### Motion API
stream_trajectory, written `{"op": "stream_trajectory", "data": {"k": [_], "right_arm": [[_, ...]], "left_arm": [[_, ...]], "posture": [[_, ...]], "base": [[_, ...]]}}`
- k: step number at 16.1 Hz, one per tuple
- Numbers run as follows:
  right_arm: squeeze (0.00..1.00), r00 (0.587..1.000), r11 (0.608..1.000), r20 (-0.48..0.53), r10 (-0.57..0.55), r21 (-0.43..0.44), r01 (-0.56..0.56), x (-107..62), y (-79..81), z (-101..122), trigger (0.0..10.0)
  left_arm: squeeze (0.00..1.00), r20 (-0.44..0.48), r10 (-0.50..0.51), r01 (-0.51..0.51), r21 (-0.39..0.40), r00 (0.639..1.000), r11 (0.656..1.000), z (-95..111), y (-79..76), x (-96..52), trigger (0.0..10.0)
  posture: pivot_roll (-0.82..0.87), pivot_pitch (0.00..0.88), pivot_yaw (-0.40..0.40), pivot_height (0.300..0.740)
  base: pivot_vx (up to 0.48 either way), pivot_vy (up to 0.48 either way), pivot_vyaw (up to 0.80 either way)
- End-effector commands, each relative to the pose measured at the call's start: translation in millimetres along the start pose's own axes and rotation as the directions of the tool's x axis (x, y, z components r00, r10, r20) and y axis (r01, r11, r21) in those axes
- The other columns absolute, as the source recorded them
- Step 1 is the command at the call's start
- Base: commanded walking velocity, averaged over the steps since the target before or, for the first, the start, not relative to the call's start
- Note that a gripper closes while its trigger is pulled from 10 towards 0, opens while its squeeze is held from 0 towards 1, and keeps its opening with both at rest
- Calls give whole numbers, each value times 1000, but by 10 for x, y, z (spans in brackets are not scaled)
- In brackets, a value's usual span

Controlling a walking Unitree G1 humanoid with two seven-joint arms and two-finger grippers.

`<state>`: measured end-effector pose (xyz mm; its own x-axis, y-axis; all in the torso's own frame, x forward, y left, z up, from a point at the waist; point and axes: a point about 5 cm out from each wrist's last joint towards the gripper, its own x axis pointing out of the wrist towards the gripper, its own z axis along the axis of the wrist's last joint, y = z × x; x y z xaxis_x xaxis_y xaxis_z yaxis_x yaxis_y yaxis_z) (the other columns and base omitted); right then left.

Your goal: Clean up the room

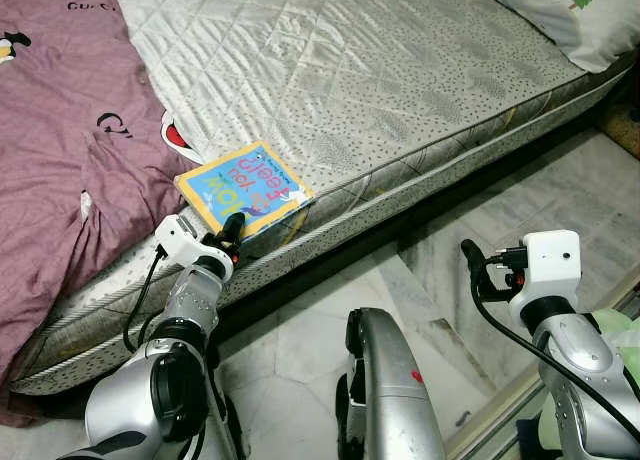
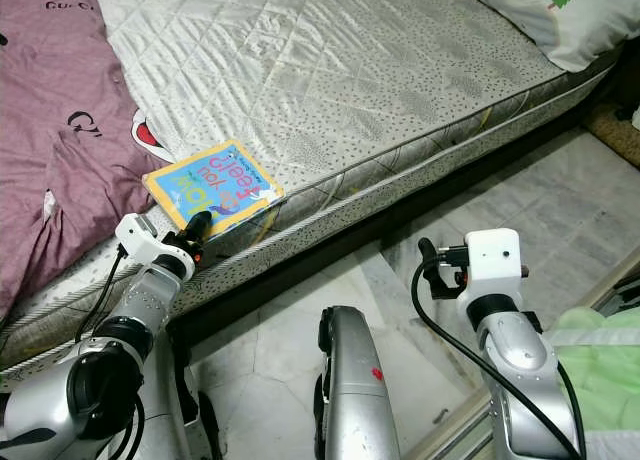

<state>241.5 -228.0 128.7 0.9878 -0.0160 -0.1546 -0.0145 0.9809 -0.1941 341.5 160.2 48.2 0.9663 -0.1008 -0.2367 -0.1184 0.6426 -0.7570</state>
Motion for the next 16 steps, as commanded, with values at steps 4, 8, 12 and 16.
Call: {"op": "stream_trajectory", "data": {"k": [4,8,12,16], "right_arm": [[0,1000,1000,4,-13,-10,13,44,-40,-5,10000],[0,1000,1000,9,-8,-9,8,56,-29,-12,10000],[0,1000,1000,20,-5,-5,5,110,4,-2,10000],[0,1000,1000,30,1,6,-2,164,68,-9,10000]], "left_arm": [[0,-28,12,-12,-23,1000,1000,-90,27,-20,0],[0,42,-6,10,-103,999,995,-54,67,-47,0],[0,49,-41,46,-90,998,995,-54,24,-37,0],[0,32,-48,50,-47,998,998,-52,19,-33,0]], "posture": [[-253,128,-95,548],[-246,121,-96,548],[-236,110,-90,548],[-210,79,-76,548]], "base": [[0,0,0],[0,0,0],[0,0,0],[0,0,0]]}}
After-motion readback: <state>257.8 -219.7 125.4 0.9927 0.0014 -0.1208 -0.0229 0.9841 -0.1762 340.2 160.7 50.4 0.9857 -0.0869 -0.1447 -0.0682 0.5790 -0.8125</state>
